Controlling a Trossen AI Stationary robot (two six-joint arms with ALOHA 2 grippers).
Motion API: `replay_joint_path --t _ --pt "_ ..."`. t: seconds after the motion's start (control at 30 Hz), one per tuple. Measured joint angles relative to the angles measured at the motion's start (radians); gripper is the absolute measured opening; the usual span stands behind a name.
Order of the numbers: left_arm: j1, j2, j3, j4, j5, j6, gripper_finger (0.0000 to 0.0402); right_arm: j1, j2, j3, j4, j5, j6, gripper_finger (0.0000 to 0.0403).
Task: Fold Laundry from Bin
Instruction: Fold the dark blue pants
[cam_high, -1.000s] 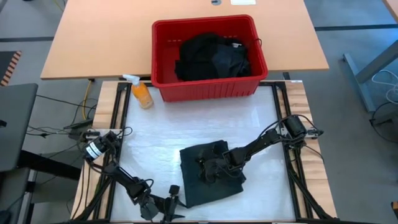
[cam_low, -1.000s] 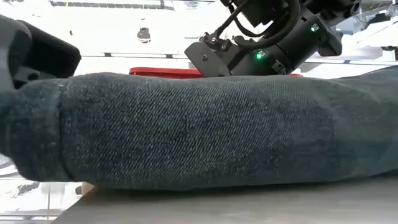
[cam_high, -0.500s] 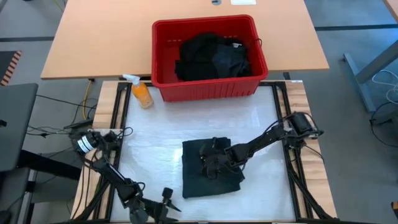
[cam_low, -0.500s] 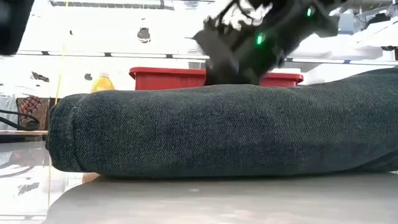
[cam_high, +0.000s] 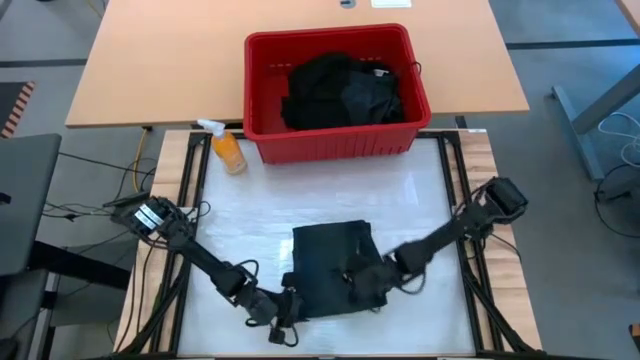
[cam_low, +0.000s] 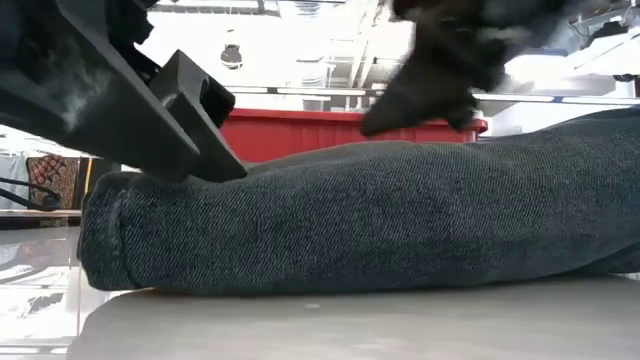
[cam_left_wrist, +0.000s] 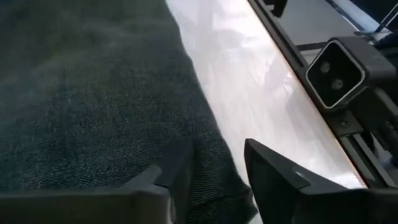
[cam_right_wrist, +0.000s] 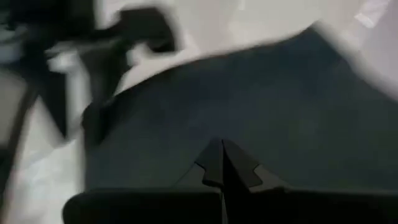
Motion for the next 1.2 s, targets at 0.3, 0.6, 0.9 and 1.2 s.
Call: replay_joint_path --t 0.3,0.6,0.9,1.2 --pt "-0.001 0.000 0.001 -0.105 0.011 -0.077 0.0050 0.109 0.084 -0.144 0.165 0.119 0.125 0.0017" --pt "0.032 -0.028 0.001 -0.240 0.006 -0.102 0.0005 0.098 -0.058 -0.141 0.178 0.056 -0.100 0.0017" --pt "0.036 -0.324 -0.005 -0.662 -0.120 -0.180 0.0000 -0.035 -0.261 -0.346 0.179 0.083 -0.134 0.0017" --pt "0.054 -0.390 -0.002 -0.332 -0.316 -0.049 0.0001 -0.070 -0.134 -0.488 0.436 0.005 -0.026 0.0017"
